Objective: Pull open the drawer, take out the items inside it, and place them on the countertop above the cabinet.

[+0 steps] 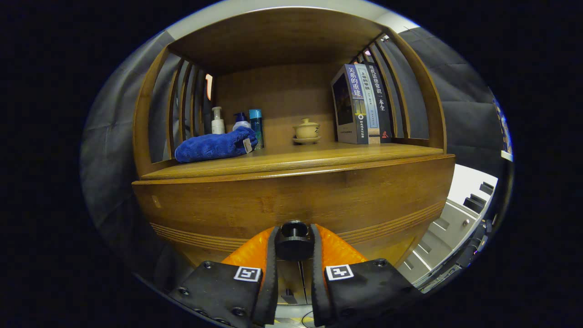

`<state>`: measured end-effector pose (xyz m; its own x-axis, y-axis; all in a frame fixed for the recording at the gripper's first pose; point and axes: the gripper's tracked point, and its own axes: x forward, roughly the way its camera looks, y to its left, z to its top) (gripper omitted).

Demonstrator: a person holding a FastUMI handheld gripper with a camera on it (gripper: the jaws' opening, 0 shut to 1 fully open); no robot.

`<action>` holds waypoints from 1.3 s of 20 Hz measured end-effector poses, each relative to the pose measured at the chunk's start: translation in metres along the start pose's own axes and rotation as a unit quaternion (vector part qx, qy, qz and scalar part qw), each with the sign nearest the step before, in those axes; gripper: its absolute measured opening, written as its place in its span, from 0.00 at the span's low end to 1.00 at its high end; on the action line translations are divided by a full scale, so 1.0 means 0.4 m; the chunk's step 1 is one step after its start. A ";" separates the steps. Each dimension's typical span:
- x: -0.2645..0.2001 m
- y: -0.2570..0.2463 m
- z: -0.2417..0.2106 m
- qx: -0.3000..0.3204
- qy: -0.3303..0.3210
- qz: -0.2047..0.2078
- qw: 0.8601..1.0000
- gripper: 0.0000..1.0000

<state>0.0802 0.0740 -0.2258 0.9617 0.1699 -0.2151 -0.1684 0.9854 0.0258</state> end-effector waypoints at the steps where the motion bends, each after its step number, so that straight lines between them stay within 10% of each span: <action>1: -0.011 0.000 0.000 -0.001 -0.001 0.000 1.000 0.38; 26: -0.338 -0.013 -0.076 -0.013 0.036 0.003 0.999 0.38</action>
<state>-0.0557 0.0454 -0.2267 0.9429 0.1740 -0.2839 -0.1810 0.9835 0.0018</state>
